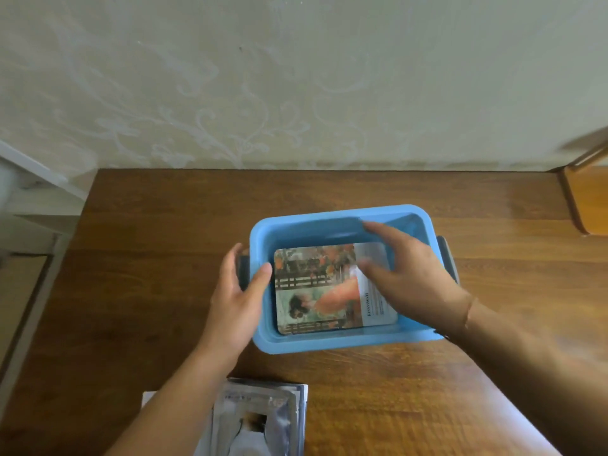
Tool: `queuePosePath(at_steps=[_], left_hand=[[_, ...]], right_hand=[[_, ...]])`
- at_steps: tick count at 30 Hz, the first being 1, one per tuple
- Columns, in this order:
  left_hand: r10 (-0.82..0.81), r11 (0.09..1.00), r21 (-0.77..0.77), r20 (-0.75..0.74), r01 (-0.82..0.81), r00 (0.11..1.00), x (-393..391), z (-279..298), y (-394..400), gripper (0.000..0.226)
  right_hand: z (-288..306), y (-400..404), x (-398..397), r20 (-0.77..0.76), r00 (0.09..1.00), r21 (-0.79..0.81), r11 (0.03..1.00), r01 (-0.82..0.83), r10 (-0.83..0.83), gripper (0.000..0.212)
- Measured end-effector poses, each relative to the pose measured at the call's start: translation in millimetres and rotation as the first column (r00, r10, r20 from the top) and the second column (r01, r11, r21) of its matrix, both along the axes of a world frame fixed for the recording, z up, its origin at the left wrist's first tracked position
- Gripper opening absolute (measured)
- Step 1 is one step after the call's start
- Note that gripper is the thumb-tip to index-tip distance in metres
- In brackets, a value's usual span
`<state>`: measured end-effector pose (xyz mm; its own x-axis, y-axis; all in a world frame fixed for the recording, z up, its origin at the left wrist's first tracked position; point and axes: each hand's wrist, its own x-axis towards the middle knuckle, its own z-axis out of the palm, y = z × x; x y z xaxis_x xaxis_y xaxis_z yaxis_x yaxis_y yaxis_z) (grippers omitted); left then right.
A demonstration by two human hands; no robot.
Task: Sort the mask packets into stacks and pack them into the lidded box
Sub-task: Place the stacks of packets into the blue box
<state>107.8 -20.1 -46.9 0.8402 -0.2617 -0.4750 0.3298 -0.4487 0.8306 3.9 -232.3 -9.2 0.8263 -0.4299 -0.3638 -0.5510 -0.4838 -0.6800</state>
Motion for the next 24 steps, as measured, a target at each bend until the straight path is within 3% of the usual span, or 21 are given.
queuePosePath(at_steps=[1, 3, 5, 8, 13, 19, 22, 24], left_hand=[[0.026, 0.998, -0.048, -0.043, -0.028, 0.999, 1, -3, 0, 0.056], [0.051, 0.994, -0.095, -0.061, -0.057, 0.997, 2, -3, -2, 0.038], [0.055, 0.993, -0.101, -0.055, -0.060, 0.997, 4, 0, -3, 0.028], [0.062, 0.989, -0.130, -0.116, -0.077, 0.991, 5, 5, -5, 0.026], [0.045, 0.987, -0.148, -0.151, -0.068, 0.988, 5, 8, -4, 0.024], [0.003, 0.994, -0.109, -0.165, -0.022, 0.986, 6, 13, -5, 0.015], [-0.025, 0.995, -0.100, -0.164, 0.009, 0.986, 7, 18, -4, 0.029], [-0.050, 0.998, -0.050, -0.052, 0.048, 0.997, 10, 22, -4, 0.047]], right_hand=[[2, 0, -6, -0.030, 0.989, 0.167, 0.975, 0.147, -0.144, 0.046], [-1, -3, -8, -0.186, 0.912, 0.478, 0.777, 0.410, -0.366, 0.031], [-1, -6, 0, -0.342, 0.849, 0.534, 0.660, 0.528, -0.403, 0.021], [0, -3, 11, -0.464, 0.788, 0.526, 0.590, 0.613, -0.406, 0.025], [-7, 4, 18, -0.518, 0.753, 0.500, 0.571, 0.651, -0.405, 0.035], [-13, 8, 17, -0.513, 0.755, 0.470, 0.602, 0.646, -0.409, 0.029], [-15, 3, 16, -0.525, 0.756, 0.457, 0.619, 0.639, -0.392, 0.027], [-15, 1, 16, -0.518, 0.753, 0.445, 0.624, 0.642, -0.405, 0.024]])
